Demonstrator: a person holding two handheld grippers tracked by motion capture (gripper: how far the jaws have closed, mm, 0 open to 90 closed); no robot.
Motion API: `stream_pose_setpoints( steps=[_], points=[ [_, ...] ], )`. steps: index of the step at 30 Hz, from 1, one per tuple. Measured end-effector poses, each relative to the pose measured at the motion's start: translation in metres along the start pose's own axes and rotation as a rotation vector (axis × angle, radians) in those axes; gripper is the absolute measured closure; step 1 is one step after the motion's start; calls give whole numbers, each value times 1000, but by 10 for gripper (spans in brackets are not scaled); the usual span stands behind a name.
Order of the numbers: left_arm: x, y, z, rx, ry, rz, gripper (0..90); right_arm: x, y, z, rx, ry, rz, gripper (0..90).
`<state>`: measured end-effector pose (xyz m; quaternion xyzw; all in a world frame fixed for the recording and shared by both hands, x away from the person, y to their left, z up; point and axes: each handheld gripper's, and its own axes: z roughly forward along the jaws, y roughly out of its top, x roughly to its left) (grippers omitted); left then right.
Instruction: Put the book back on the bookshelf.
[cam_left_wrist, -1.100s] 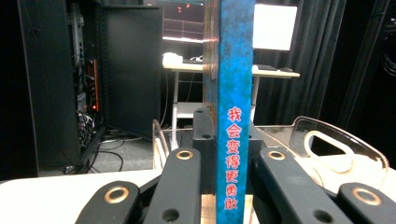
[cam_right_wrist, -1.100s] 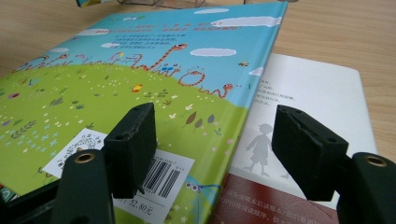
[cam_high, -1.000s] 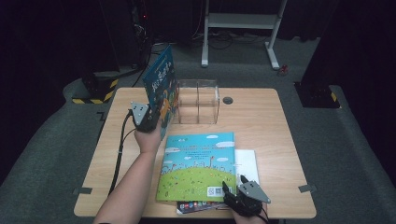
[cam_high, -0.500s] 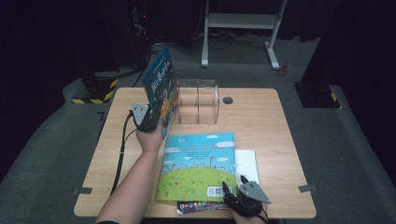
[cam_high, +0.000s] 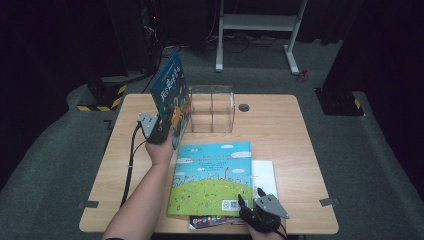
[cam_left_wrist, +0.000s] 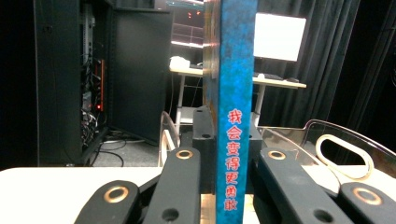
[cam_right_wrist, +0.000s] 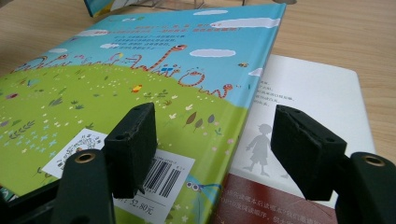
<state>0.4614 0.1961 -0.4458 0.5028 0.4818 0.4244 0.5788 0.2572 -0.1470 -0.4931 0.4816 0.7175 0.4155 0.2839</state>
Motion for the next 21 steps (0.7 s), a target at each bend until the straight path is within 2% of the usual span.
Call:
stream_pose_setpoints(
  steps=[6,12,21],
  points=[
    [5,-2,-1,9,-14,5,827,0,0,0,-1,-3,-3,315],
    [8,-3,-4,17,-10,2,818,1,0,0,-2,-4,-2,316],
    [12,-2,-6,32,-10,31,800,1,0,0,-3,-7,-4,317]
  ],
)
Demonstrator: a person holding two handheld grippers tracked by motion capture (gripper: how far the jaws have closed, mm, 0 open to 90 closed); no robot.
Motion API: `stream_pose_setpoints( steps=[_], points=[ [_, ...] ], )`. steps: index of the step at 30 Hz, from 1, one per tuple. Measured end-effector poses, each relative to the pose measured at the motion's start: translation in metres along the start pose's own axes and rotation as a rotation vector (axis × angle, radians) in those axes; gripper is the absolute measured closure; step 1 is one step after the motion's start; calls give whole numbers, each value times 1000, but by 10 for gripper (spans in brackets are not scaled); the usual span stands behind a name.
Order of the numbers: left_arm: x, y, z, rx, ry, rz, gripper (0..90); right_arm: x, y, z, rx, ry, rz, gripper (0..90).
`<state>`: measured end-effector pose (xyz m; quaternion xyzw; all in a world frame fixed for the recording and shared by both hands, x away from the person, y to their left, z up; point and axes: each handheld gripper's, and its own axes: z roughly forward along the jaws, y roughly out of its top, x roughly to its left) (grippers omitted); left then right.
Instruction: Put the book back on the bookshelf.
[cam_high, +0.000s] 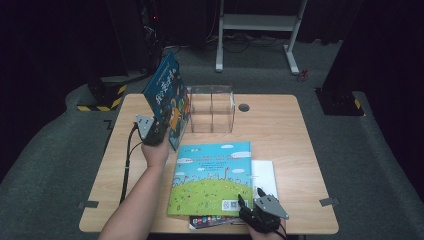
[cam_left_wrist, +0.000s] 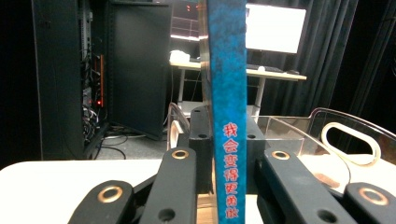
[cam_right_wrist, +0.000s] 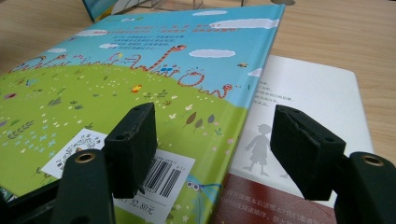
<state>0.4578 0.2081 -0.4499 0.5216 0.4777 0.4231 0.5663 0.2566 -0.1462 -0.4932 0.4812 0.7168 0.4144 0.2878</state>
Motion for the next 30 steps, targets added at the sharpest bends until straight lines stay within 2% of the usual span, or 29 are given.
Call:
stream_pose_setpoints(
  steps=[8,18,30],
  points=[
    [0,-1,-2,5,12,31,765,0,0,0,-1,-2,-5,318],
    [3,-1,-2,5,14,37,758,0,0,0,-2,-3,-5,318],
    [1,0,-3,0,-10,57,608,1,0,0,-3,-4,-5,318]
  ],
)
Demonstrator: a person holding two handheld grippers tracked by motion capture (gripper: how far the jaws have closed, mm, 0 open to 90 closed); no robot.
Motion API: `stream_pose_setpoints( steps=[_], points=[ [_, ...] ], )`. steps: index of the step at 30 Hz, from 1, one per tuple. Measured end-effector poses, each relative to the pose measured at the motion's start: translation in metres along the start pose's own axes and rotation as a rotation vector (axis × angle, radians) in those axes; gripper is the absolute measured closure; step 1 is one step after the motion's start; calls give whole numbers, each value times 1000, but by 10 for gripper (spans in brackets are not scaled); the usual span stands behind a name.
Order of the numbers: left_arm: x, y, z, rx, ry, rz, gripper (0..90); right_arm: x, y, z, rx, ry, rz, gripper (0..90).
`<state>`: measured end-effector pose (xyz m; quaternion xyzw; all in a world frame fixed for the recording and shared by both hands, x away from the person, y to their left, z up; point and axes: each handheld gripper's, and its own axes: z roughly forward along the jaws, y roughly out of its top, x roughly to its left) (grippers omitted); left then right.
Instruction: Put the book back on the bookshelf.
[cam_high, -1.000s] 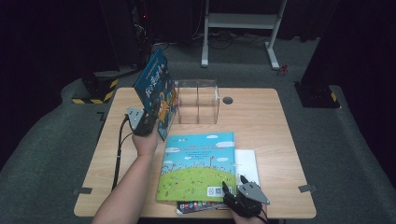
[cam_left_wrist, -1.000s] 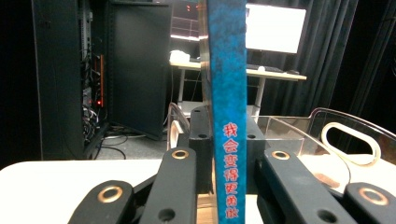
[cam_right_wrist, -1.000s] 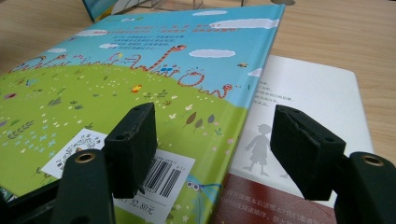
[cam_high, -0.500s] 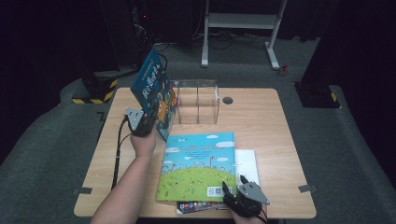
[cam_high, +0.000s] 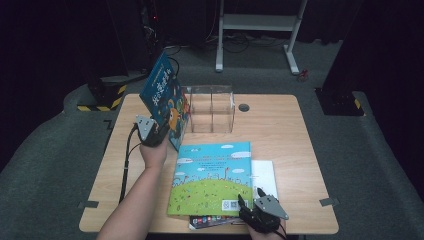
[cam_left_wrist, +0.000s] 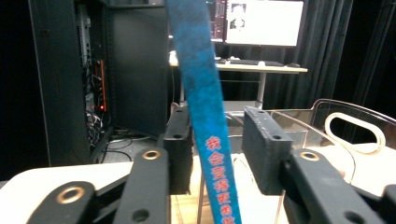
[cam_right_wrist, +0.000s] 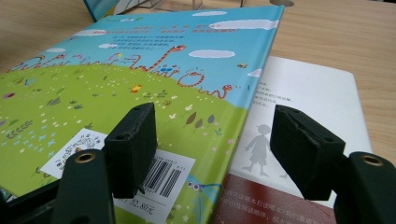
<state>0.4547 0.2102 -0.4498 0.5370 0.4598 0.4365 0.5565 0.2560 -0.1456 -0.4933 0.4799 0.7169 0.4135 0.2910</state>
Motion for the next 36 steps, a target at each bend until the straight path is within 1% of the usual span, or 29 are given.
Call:
stream_pose_setpoints(
  steps=[3,6,8,12,14,17,20,23,28,30,32,36],
  points=[
    [0,1,-1,-5,2,-6,561,0,0,0,0,0,0,317],
    [0,2,-3,-9,4,-1,496,0,0,0,0,0,0,317],
    [0,4,-5,-2,-3,-2,453,0,0,0,0,1,0,317],
    [-2,6,-14,2,-4,9,380,0,0,0,0,2,2,317],
    [-2,8,-19,10,-17,10,353,0,0,0,0,0,1,317],
    [-3,12,-25,18,-40,10,335,0,0,0,1,-2,-1,318],
    [-4,15,-29,37,-44,0,303,0,0,0,1,-3,-2,318],
    [-5,17,-35,55,-58,-8,281,0,0,0,2,-1,0,317],
    [-9,16,-46,102,-70,17,295,-1,0,0,1,3,-4,317],
    [-8,16,-52,110,-77,11,294,-1,0,0,1,5,-4,317],
    [-6,15,-58,133,-86,5,292,0,0,1,2,3,-4,318],
    [-2,11,-73,164,-116,-27,288,0,1,1,3,1,-5,319]
  ],
)
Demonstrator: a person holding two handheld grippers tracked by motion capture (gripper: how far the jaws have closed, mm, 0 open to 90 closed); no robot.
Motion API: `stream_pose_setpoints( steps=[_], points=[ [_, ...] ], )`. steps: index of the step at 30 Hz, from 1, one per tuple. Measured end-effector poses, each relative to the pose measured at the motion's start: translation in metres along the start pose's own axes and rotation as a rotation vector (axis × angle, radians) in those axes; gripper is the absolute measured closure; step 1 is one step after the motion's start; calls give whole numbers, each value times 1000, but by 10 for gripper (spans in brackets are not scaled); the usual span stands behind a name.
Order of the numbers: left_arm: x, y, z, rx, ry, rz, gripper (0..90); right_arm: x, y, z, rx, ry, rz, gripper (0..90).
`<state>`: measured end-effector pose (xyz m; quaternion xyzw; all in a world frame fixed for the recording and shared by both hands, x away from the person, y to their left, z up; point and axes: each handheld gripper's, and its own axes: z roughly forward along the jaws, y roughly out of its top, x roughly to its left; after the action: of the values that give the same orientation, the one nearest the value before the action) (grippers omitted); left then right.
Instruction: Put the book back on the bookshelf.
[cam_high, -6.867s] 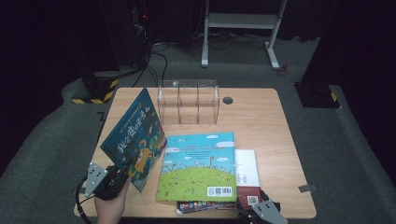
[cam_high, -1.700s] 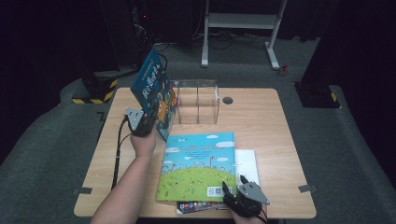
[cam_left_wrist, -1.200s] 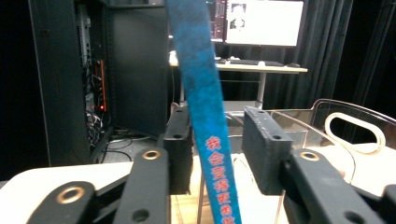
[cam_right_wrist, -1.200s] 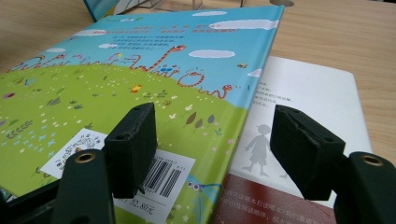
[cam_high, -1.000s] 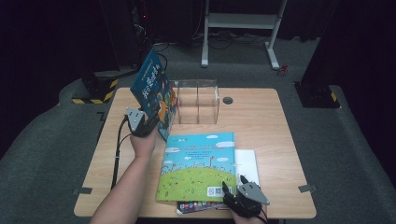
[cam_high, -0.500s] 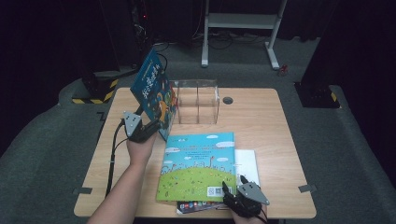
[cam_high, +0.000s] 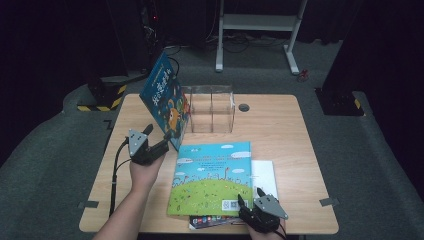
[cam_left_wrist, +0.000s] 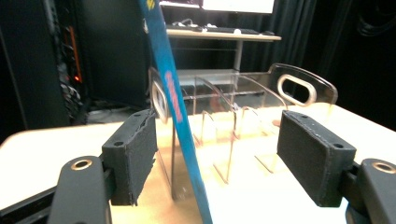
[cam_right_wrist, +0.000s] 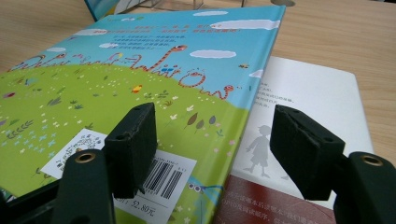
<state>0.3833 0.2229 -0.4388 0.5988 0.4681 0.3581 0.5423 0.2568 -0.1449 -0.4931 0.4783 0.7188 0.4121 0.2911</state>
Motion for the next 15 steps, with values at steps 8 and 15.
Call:
stream_pose_setpoints(
  steps=[8,15],
  points=[
    [4,-18,-29,80,-51,-14,289,0,0,0,1,2,-1,319],
    [3,-31,-47,172,-88,-23,296,-1,0,0,0,3,0,317]
  ],
)
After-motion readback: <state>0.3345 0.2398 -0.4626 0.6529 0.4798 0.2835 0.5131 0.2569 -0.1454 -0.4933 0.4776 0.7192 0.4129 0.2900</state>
